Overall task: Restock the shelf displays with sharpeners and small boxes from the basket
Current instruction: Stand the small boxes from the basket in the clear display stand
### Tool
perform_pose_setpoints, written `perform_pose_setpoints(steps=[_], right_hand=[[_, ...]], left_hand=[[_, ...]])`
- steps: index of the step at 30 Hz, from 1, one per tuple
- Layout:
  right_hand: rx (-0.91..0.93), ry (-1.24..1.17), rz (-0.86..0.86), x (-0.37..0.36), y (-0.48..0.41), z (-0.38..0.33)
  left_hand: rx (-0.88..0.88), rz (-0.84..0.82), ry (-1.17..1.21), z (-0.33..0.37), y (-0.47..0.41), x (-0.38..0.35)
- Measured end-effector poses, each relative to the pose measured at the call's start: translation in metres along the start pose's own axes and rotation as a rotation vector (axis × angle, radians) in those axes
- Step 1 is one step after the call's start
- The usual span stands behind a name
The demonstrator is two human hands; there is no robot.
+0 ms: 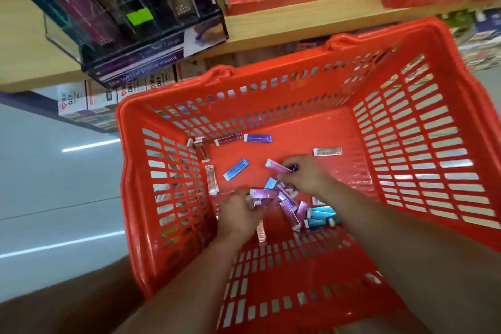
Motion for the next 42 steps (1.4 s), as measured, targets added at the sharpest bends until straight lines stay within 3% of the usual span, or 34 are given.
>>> perform_pose_setpoints(steps=[3, 6, 10, 14, 20, 24, 27, 32, 38, 42], right_hand=[[-0.092, -0.393, -0.098, 0.006, 0.016, 0.007], [-0.152, -0.524, -0.179, 0.011, 0.032, 0.000], [-0.140, -0.670, -0.224, 0.012, 0.057, -0.026], [-0.114, -0.667, -0.175, 0.019, 0.086, -0.058], [0.077, -0.618, -0.264, 0.023, 0.123, -0.098], [0.166, -0.679, -0.305, 0.036, 0.146, -0.118], [0.253, -0.819, -0.396, 0.048, 0.169, -0.135], [0.375, -0.821, -0.486, 0.050, 0.198, -0.159], [0.526, -0.821, -0.614, 0.049, 0.221, -0.174], [0.606, -0.822, -0.595, 0.055, 0.230, -0.177]], left_hand=[[0.072, -0.007, 0.369, 0.008, -0.001, 0.005], [0.048, 0.023, 0.643, 0.030, 0.004, 0.018], [-0.050, 0.001, 0.807, 0.063, 0.017, 0.043], [-0.120, -0.047, 0.864, 0.086, 0.032, 0.062], [-0.300, -0.038, 0.802, 0.128, 0.069, 0.084], [-0.244, -0.083, 1.033, 0.133, 0.087, 0.100], [-0.147, -0.037, 1.030, 0.123, 0.094, 0.114], [-0.202, -0.296, 1.047, 0.145, 0.120, 0.102], [-0.232, -0.093, 1.094, 0.158, 0.136, 0.127], [-0.310, -0.042, 1.048, 0.161, 0.143, 0.144]])
Point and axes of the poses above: each hand's wrist, its own y-axis away from the middle knuckle, its own x-axis out of the back of the hand, z = x × y, the point moved 6 cm from there along -y, towards the middle knuckle, and after that the axes turned 8 degrees about -z, right-handed, at the moved point
